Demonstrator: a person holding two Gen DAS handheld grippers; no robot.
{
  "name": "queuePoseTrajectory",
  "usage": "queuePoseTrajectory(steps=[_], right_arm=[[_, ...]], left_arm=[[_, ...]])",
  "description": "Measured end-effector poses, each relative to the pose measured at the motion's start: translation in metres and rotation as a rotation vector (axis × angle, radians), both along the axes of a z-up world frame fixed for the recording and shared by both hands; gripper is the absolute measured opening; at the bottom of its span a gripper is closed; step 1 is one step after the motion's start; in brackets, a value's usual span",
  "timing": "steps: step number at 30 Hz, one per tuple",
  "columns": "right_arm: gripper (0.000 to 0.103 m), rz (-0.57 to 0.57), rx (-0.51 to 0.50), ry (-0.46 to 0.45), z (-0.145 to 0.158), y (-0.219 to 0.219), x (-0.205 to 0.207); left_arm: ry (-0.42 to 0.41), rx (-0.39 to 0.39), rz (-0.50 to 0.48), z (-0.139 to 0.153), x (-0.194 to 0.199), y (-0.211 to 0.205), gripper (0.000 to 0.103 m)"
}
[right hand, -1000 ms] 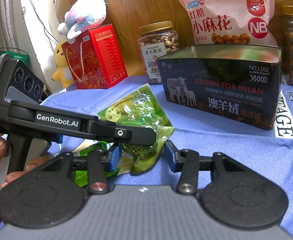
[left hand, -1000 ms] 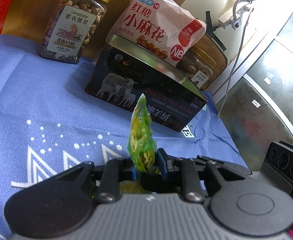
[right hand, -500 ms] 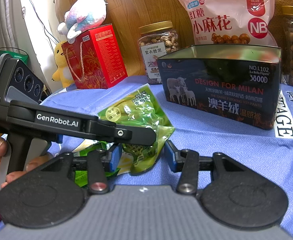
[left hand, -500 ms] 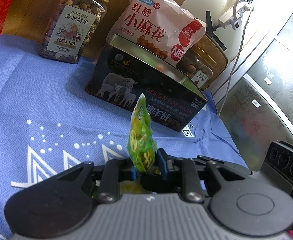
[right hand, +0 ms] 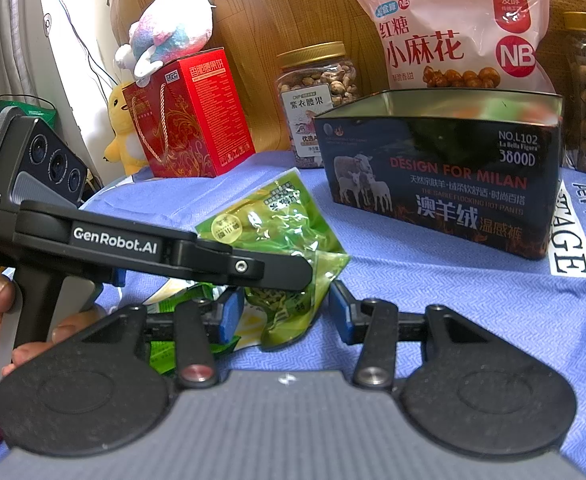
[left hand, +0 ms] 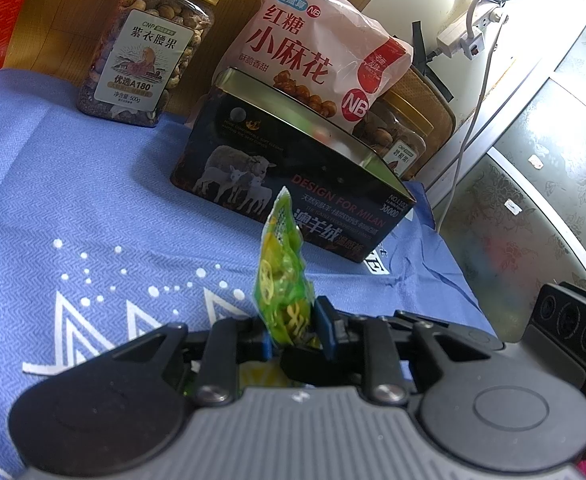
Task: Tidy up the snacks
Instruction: 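Carry the green-yellow snack bag over the black tin and open both grippers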
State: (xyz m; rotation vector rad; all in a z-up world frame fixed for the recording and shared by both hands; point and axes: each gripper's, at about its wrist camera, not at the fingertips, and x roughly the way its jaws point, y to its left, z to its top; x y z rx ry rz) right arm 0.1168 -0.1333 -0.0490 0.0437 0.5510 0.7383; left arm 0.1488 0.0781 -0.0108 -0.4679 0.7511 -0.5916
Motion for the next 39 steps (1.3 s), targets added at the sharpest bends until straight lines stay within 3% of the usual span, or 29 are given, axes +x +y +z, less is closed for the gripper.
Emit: queuePoseTrajectory(steps=[20, 24, 29, 33, 36, 39], right_arm=[[0.049, -0.004, -0.004, -0.015, 0.002, 0.000, -0.001], [0.049, -0.003, 0.005, -0.054, 0.018, -0.003, 0.002], [0.049, -0.028, -0.010, -0.178, 0.056, -0.007, 0.019], [0.049, -0.077, -0.064, -0.265, 0.078, -0.006, 0.044], [0.049, -0.117, -0.104, -0.278, 0.079, -0.005, 0.071], [0.053, -0.169, -0.161, -0.292, 0.069, -0.004, 0.091]], left_arm=[[0.019, -0.008, 0.012, 0.002, 0.001, -0.001, 0.021], [-0.006, -0.008, 0.019, 0.022, 0.007, -0.002, 0.021], [-0.087, 0.011, 0.004, 0.067, 0.033, -0.013, 0.022], [-0.167, 0.070, 0.003, 0.093, 0.063, -0.030, 0.025], [-0.167, 0.115, 0.023, 0.093, 0.092, -0.042, 0.030], [-0.158, 0.215, 0.075, 0.084, 0.111, -0.052, 0.036]])
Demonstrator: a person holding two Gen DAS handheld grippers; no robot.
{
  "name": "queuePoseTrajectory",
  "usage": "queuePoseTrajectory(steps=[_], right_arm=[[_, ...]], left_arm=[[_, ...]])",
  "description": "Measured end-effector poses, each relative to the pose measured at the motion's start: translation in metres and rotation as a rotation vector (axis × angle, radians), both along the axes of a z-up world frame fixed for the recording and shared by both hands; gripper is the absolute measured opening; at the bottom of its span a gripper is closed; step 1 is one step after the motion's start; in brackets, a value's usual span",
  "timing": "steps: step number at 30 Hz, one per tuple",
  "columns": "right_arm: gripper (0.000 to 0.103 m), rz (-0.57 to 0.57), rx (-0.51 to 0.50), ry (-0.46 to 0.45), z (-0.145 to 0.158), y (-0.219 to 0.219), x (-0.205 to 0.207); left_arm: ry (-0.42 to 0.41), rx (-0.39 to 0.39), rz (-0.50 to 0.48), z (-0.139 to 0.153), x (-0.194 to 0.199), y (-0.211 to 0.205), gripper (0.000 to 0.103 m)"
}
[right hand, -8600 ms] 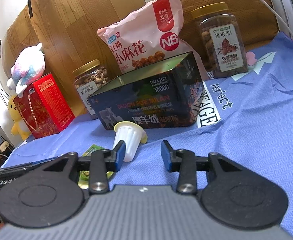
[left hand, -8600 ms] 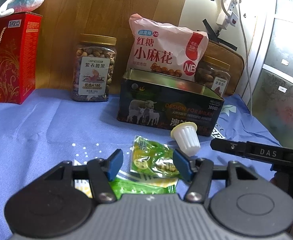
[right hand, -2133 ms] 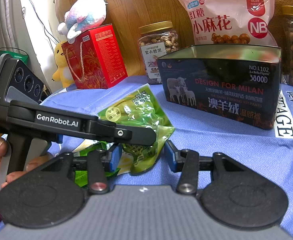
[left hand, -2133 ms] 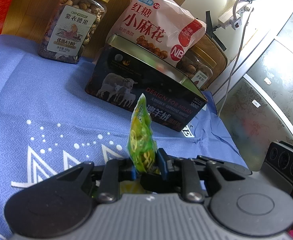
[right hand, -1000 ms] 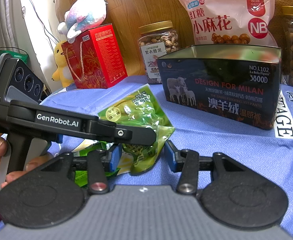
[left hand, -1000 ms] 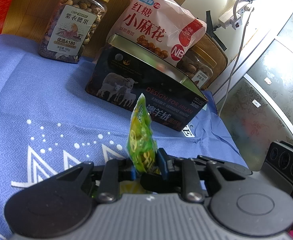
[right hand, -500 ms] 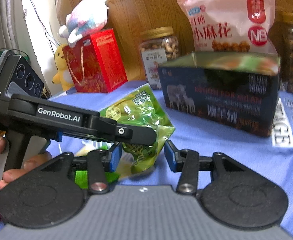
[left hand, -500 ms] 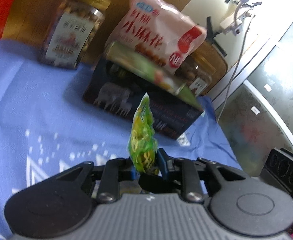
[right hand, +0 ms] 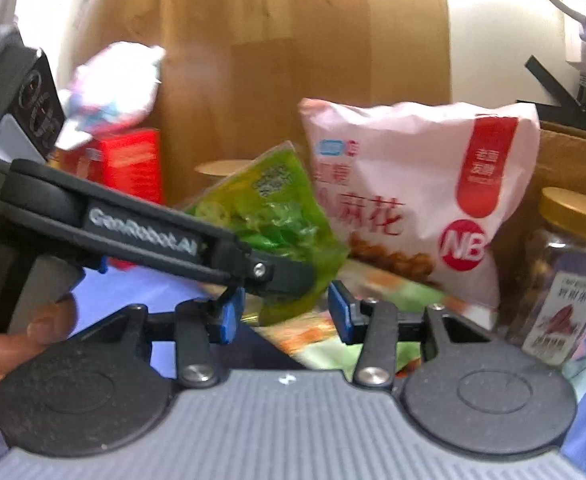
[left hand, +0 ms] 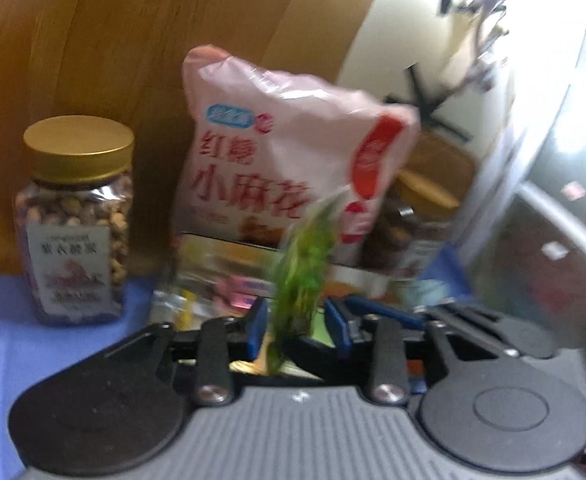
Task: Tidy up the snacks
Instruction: 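Carry the green-yellow snack bag over the black tin and open both grippers, then close both grippers on the bright green wrapped packet on the cloth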
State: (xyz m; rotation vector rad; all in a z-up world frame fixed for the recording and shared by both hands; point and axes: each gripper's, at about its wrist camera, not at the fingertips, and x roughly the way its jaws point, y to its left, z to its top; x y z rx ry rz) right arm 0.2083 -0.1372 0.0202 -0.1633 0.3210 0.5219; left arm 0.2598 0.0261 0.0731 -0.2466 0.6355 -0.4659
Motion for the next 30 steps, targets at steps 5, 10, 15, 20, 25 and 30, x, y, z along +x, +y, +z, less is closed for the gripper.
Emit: queuePoseTrajectory(steps=[5, 10, 15, 20, 25, 30], right_arm=[[0.054, -0.025, 0.036, -0.004, -0.007, -0.015, -0.007], [0.054, -0.006, 0.101, 0.005, -0.009, -0.027, -0.048], [0.054, 0.063, 0.149, 0.103, -0.025, -0.019, -0.091], [0.058, 0.168, 0.140, 0.233, -0.047, -0.004, -0.124], [0.066, 0.215, 0.048, 0.266, -0.060, 0.020, -0.144], [0.067, 0.235, -0.008, 0.315, -0.067, 0.036, -0.150]], left_arm=[[-0.001, -0.020, 0.019, -0.004, -0.006, 0.013, 0.039], [-0.007, -0.033, 0.044, 0.002, -0.040, 0.038, 0.039], [0.021, 0.035, 0.085, -0.003, -0.083, 0.056, 0.039], [0.076, 0.142, 0.144, -0.023, -0.130, 0.072, 0.044], [0.142, 0.119, 0.161, -0.043, -0.157, 0.086, 0.050], [0.192, 0.082, 0.144, -0.055, -0.168, 0.091, 0.051]])
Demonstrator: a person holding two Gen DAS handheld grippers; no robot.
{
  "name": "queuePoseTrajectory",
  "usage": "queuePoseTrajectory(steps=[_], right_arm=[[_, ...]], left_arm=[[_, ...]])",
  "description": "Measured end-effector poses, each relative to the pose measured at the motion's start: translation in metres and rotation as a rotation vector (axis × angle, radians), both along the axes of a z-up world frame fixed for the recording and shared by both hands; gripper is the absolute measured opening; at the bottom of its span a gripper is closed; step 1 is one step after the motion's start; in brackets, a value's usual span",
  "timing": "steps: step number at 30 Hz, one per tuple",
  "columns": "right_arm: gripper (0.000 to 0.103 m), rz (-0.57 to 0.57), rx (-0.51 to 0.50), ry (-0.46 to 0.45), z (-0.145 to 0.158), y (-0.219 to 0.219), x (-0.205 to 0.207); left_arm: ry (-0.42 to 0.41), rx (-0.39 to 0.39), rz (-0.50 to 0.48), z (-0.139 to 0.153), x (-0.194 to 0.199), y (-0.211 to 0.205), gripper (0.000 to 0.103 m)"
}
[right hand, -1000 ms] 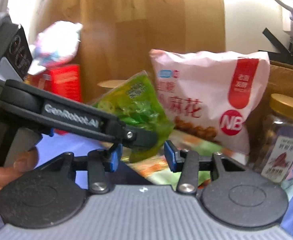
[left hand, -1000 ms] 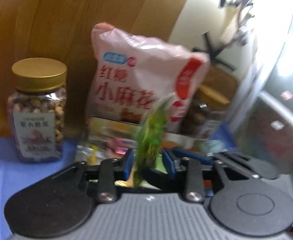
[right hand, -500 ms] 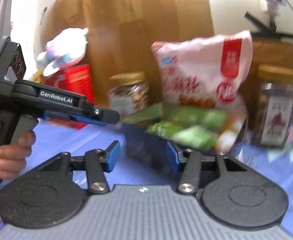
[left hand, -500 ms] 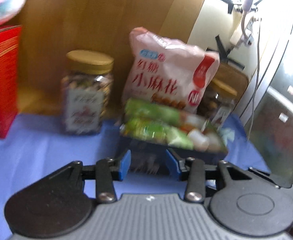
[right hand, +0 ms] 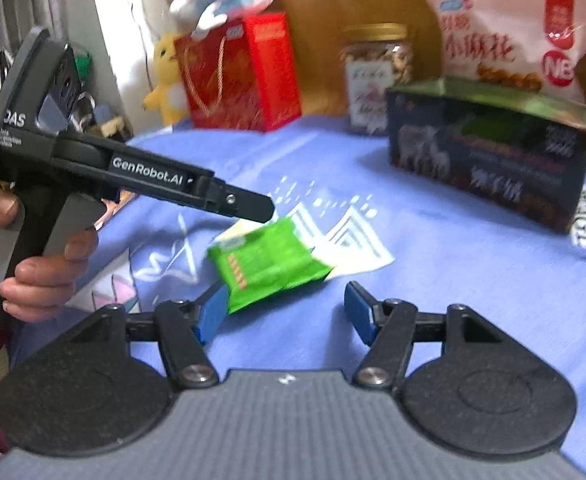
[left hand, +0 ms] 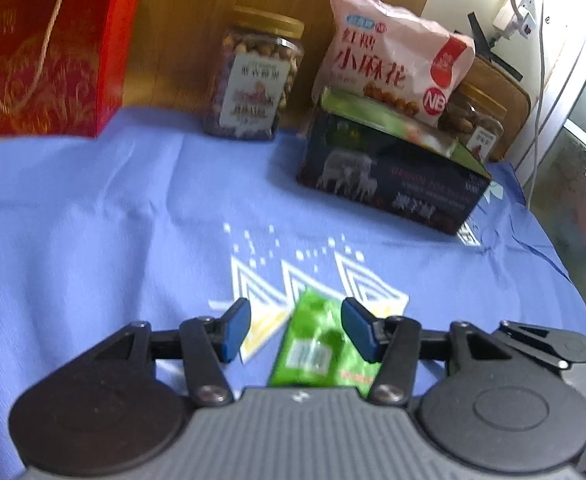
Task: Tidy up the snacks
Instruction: 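Close both grippers on the bright green wrapped packet on the cloth, then lower the green packet into the black tin and open both grippers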
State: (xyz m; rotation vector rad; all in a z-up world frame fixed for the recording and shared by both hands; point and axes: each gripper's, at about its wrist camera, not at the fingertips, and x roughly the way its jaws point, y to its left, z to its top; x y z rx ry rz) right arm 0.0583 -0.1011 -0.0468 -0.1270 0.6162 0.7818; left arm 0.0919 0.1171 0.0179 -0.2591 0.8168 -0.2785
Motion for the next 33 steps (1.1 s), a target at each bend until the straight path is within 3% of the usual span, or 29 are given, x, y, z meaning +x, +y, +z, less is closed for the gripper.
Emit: queuePoseTrajectory(steps=[2, 6, 10, 14, 18, 25, 33], right_arm=[[0.066, 0.005, -0.032, -0.028, -0.001, 0.005, -0.005], [0.037, -0.003, -0.085, -0.089, -0.003, 0.017, -0.009], [0.028, -0.031, -0.077, -0.094, -0.001, 0.011, -0.009], [0.027, -0.085, -0.037, -0.126, 0.008, -0.005, -0.007], [0.027, -0.146, -0.018, -0.224, 0.025, -0.020, -0.002], [0.027, -0.250, 0.024, -0.328, 0.059, -0.047, 0.043], [0.029, -0.340, 0.020, -0.324, 0.061, -0.053, 0.122]], left_arm=[[0.001, -0.013, -0.008, -0.004, -0.004, -0.003, 0.051], [-0.005, -0.069, -0.042, -0.008, -0.012, -0.012, 0.044], [-0.017, -0.047, -0.044, -0.001, -0.012, -0.022, 0.040], [-0.054, -0.056, -0.064, 0.014, -0.005, -0.033, 0.036], [-0.126, -0.051, -0.096, 0.039, 0.011, -0.055, 0.036], [-0.252, -0.031, -0.132, 0.078, 0.067, -0.096, 0.036], [-0.231, -0.048, -0.093, 0.067, 0.151, -0.105, 0.037]])
